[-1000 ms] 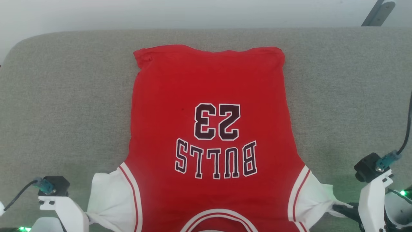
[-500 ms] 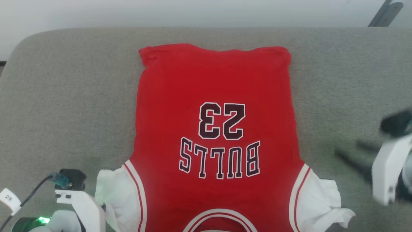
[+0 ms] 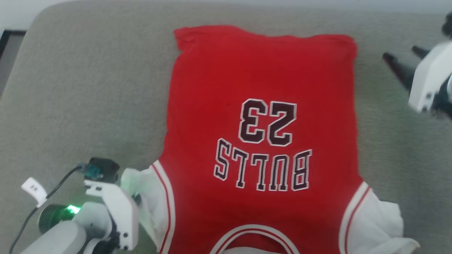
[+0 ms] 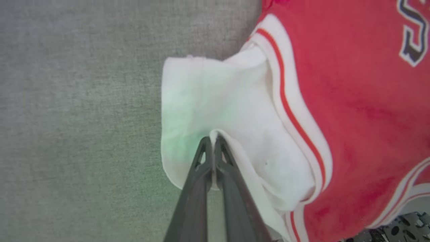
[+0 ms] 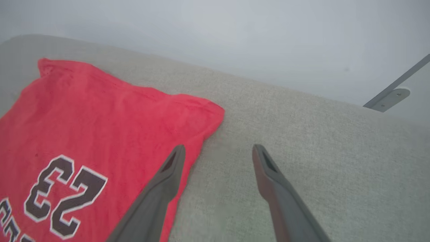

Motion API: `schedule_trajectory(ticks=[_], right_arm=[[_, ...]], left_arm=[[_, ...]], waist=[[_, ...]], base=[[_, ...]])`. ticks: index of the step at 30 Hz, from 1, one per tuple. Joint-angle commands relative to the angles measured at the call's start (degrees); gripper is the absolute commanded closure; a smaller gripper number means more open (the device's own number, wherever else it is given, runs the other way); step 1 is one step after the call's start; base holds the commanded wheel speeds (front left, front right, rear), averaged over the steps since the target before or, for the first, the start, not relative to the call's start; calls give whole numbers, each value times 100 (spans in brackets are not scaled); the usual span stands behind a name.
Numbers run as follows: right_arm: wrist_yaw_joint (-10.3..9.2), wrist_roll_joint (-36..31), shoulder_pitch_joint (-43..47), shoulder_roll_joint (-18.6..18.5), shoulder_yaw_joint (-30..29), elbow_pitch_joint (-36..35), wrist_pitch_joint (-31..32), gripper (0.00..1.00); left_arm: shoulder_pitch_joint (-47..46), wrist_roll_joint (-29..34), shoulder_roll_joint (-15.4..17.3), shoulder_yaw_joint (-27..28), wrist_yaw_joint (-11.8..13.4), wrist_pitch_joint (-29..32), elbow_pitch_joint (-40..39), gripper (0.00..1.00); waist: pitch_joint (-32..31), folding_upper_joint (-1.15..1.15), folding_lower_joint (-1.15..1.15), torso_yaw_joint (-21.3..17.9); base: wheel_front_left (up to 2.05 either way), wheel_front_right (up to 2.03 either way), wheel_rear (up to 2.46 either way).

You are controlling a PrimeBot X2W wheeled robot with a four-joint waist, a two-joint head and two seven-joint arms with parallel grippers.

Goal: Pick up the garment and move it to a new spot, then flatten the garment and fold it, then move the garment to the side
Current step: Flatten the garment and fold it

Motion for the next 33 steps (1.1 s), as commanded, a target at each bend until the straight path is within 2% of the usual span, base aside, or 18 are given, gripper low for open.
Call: schedule_trajectory(ticks=[1, 5, 13, 15, 19, 20, 21, 22, 28, 33], right_arm=[[0, -34, -391, 45, 20, 529, -7, 0], [0, -109, -1113, 25, 128, 1553, 157, 0], [1, 54, -2148, 112, 408, 3019, 774, 0], [1, 116, -2245, 133, 376, 3185, 842, 0], [2, 106, -2257, 220, 783, 3834, 1444, 0], [2, 110, -2208, 231, 898, 3907, 1567, 44], [3, 122, -2165, 229, 1017, 3948, 1670, 96], [4, 144, -2122, 208, 1145, 3931, 1748, 100], [0, 267, -2161, -25, 1298, 3939, 1548, 100], [0, 697, -2009, -202, 1768, 3238, 1617, 100]], left_arm=[[-182, 62, -111, -32, -55, 16, 52, 100], [-456, 156, -322, -146, -183, 19, 151, 100], [-897, 266, -795, -328, -449, -68, 566, 100], [-941, 282, -847, -346, -470, -75, 632, 100], [-1101, 288, -1053, -413, -592, -137, 934, 100], [-1126, 281, -1077, -416, -607, -146, 989, 100], [-1150, 274, -1103, -417, -617, -166, 1046, 100], [-1161, 268, -1124, -418, -628, -182, 1094, 100], [-1155, 193, -1117, -325, -657, -268, 1321, 100], [-1045, 117, -908, -168, -586, -337, 1315, 100]], waist=[[218, 0, 0, 224], [469, 0, 0, 477], [946, 0, 0, 890], [989, 0, 0, 927], [1087, 0, 0, 1055], [1089, 0, 0, 1065], [1088, 0, 0, 1072], [1084, 0, 0, 1076], [930, 0, 0, 934], [665, 0, 0, 639]], base=[[0, 0, 0], [0, 0, 0], [0, 0, 0], [0, 0, 0], [0, 0, 0], [0, 0, 0], [0, 0, 0], [0, 0, 0], [0, 0, 0], [0, 0, 0]])
